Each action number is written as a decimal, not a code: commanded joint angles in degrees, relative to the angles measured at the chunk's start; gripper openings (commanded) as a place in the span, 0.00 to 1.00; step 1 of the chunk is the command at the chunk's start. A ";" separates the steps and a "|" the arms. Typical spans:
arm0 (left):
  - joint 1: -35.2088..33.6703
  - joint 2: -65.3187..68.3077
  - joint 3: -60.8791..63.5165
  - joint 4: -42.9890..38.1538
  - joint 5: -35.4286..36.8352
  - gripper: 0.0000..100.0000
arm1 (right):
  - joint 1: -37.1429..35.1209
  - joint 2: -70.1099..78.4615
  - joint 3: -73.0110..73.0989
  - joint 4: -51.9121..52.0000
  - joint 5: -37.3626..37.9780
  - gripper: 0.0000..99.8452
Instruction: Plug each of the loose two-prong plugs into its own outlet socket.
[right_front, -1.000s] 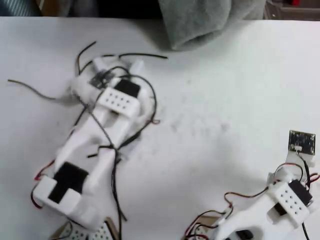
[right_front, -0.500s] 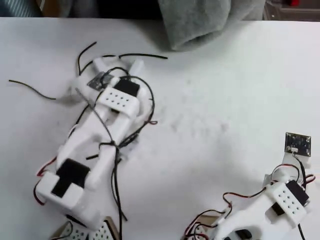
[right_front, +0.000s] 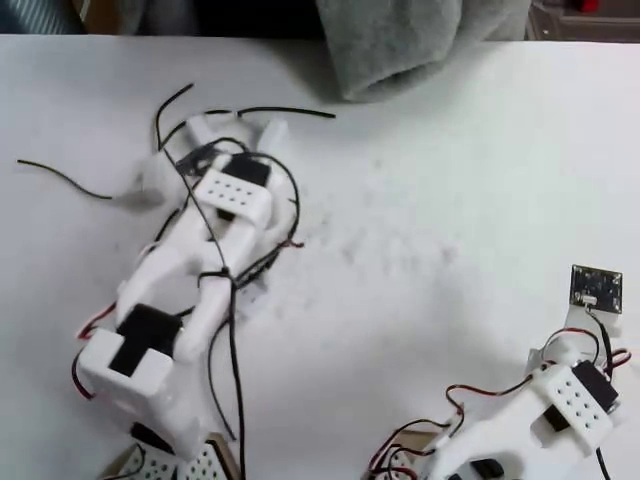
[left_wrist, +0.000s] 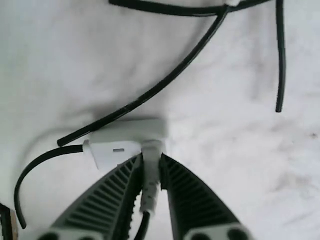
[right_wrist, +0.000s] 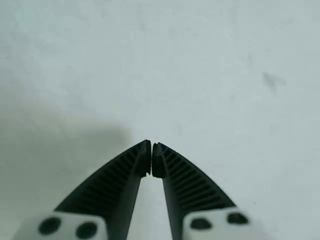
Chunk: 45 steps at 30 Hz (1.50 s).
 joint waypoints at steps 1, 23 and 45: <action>0.04 4.44 -0.44 -1.32 -10.55 0.03 | 0.66 -1.45 -0.35 -0.84 0.44 0.02; -5.85 13.93 -25.93 19.78 -55.56 0.18 | 2.59 -1.45 -0.35 -0.84 3.34 0.02; -21.14 -20.97 -25.49 20.84 -112.62 0.35 | 3.47 -1.45 -0.70 -0.84 3.69 0.02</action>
